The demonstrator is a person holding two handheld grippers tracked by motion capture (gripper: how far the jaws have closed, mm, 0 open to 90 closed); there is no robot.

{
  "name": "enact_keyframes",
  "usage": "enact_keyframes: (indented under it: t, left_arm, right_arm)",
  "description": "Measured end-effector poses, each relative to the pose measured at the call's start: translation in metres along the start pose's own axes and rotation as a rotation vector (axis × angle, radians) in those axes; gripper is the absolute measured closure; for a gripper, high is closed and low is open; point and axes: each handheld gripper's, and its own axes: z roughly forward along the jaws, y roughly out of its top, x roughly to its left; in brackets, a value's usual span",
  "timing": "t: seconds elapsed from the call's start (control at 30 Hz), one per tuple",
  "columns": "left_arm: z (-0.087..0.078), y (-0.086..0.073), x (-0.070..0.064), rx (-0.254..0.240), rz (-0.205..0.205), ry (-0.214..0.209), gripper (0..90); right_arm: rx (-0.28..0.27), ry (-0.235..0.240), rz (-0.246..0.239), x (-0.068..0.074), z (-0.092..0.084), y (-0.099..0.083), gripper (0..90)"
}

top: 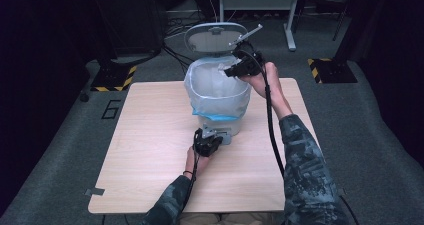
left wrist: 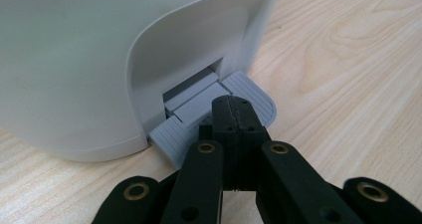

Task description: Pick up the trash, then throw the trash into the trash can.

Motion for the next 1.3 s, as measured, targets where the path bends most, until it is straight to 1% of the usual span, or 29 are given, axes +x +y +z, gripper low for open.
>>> enact_keyframes:
  t: [0.1, 0.13, 0.2, 0.27, 0.43, 0.53, 0.57, 0.6, 0.63, 0.73, 0.87, 1.0, 1.03, 1.1, 1.17, 1.27, 1.3]
  left_arm:
    - [0.000, 0.000, 0.000, 0.000, 0.000, 0.001, 90.0]
    - [0.000, 0.000, 0.000, 0.000, 0.000, 0.000, 90.0]
    - [0.000, 0.000, 0.000, 0.001, 0.000, 0.000, 90.0]
    - [0.000, 0.000, 0.000, 0.002, 0.000, -0.003, 90.0]
    - [0.000, 0.000, 0.001, 0.002, -0.001, -0.004, 90.0]
    - [0.000, 0.000, 0.001, 0.002, -0.001, -0.005, 90.0]
    - [0.000, 0.000, 0.001, 0.003, -0.001, -0.005, 90.0]
    - [0.000, 0.000, 0.001, 0.002, -0.001, -0.005, 90.0]
    - [0.000, 0.000, 0.001, 0.003, -0.001, -0.005, 90.0]
    - [0.000, 0.000, 0.001, 0.002, -0.002, -0.006, 90.0]
    - [0.000, 0.000, 0.001, 0.002, -0.002, -0.006, 90.0]
    - [0.000, 0.000, 0.001, 0.002, -0.001, -0.005, 90.0]
    - [0.000, 0.000, 0.001, 0.002, -0.002, -0.005, 90.0]
    - [0.000, 0.000, 0.001, 0.002, -0.001, -0.004, 90.0]
    - [0.000, 0.000, 0.001, 0.002, -0.002, -0.005, 90.0]
    - [0.000, 0.000, 0.001, 0.002, -0.002, -0.006, 90.0]
    - [0.000, 0.000, 0.001, 0.002, -0.003, -0.006, 90.0]
  right_arm:
    - [0.009, -0.004, 0.007, 0.001, 0.003, 0.001, 81.6]
    - [0.010, -0.005, -0.004, 0.001, 0.004, 0.001, 81.6]
    - [0.024, -0.008, -0.008, 0.003, 0.009, 0.002, 81.5]
    - [0.024, -0.006, -0.008, 0.003, 0.011, 0.003, 81.5]
    - [0.044, -0.010, -0.012, 0.004, 0.021, 0.004, 81.4]
    - [0.051, -0.008, -0.012, 0.005, 0.024, 0.005, 81.3]
    - [0.052, -0.015, -0.012, 0.005, 0.026, 0.005, 81.3]
    - [0.062, -0.018, -0.007, 0.006, 0.029, 0.005, 81.3]
    - [0.068, -0.016, -0.015, 0.006, 0.030, 0.005, 81.3]
    - [0.075, -0.015, -0.004, 0.008, 0.034, 0.006, 81.3]
    - [0.083, -0.017, -0.015, 0.010, 0.037, 0.007, 81.3]
    - [0.085, -0.011, -0.009, 0.013, 0.042, 0.008, 81.2]
    - [0.098, -0.014, -0.039, 0.012, 0.042, 0.008, 81.2]
    - [0.105, -0.016, -0.045, 0.013, 0.044, 0.009, 81.2]
    - [0.104, -0.014, -0.036, 0.014, 0.045, 0.009, 81.1]
    - [0.114, -0.017, -0.050, 0.015, 0.048, 0.009, 81.1]
    - [0.109, -0.010, -0.036, 0.016, 0.049, 0.009, 81.1]
